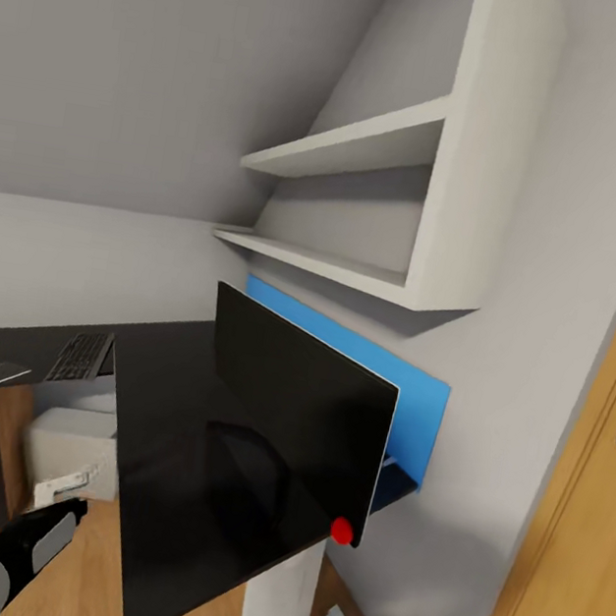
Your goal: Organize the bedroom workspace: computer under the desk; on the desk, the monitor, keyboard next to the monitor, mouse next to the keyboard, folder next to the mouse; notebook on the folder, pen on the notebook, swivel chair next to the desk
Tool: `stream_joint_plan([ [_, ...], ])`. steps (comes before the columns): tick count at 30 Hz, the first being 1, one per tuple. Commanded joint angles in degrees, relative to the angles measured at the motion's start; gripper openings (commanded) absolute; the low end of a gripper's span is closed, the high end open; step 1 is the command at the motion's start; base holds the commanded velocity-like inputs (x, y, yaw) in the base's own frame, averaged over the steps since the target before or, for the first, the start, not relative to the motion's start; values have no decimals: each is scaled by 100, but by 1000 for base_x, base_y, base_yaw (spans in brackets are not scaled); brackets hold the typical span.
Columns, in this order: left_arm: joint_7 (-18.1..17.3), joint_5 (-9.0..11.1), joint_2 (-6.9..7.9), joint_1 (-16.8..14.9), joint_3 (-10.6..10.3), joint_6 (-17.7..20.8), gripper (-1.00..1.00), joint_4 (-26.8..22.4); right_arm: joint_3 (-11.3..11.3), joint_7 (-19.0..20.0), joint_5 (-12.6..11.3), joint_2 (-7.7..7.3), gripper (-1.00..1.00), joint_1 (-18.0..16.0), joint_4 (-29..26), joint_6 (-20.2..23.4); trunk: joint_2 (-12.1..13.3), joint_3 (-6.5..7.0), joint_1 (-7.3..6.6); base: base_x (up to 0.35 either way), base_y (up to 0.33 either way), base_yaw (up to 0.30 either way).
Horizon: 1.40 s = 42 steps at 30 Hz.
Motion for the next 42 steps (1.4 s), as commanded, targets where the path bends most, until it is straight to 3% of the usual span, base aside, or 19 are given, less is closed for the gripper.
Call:
stream_joint_plan([
  [1,-31,84,3,-2,-3,-76,100,147,-48,13,31,-2,100,-5,9,-17,-5,-12,0,0,0,248],
  [6,-538,354,18,-2,-3,-335,100,630,-48,13,30,-7,100,-5,9,-15,-5,-37,0,0,0,247],
  [10,-1464,530,225,-2,-3,-416,100,1233,-48,13,30,-9,100,-5,9,-14,-5,-57,0,0,0,243],
  [14,-2160,788,385,-2,-5,-450,100,1601,-48,13,27,-9,100,-5,9,-16,-5,-77,0,0,0,241],
  [23,-2484,956,465,14,-11,-455,100,1808,-62,13,-3,-17,100,-5,9,-55,-5,-123,0,0,0,239],
  [28,-2600,964,395,247,-12,-462,100,1817,-68,12,-41,-22,100,-5,9,-57,-5,-149,0,0,0,238],
  [32,-3024,967,355,553,-12,-498,100,1817,-68,12,-206,-26,100,-5,5,-70,-5,-169,0,0,0,205],
  [37,-3450,960,306,916,-12,-917,100,1817,-66,13,-344,-43,100,-5,0,-95,-5,-179,0,0,0,72],
  [40,-3532,945,237,1131,-14,-1566,100,1817,-65,14,-360,-53,100,-5,-4,-99,-5,-181,0,0,0,19],
  [42,-3559,934,167,1306,-19,-2202,100,1817,-65,13,-366,-58,100,-5,-6,-100,-5,-181,0,0,0,9],
])
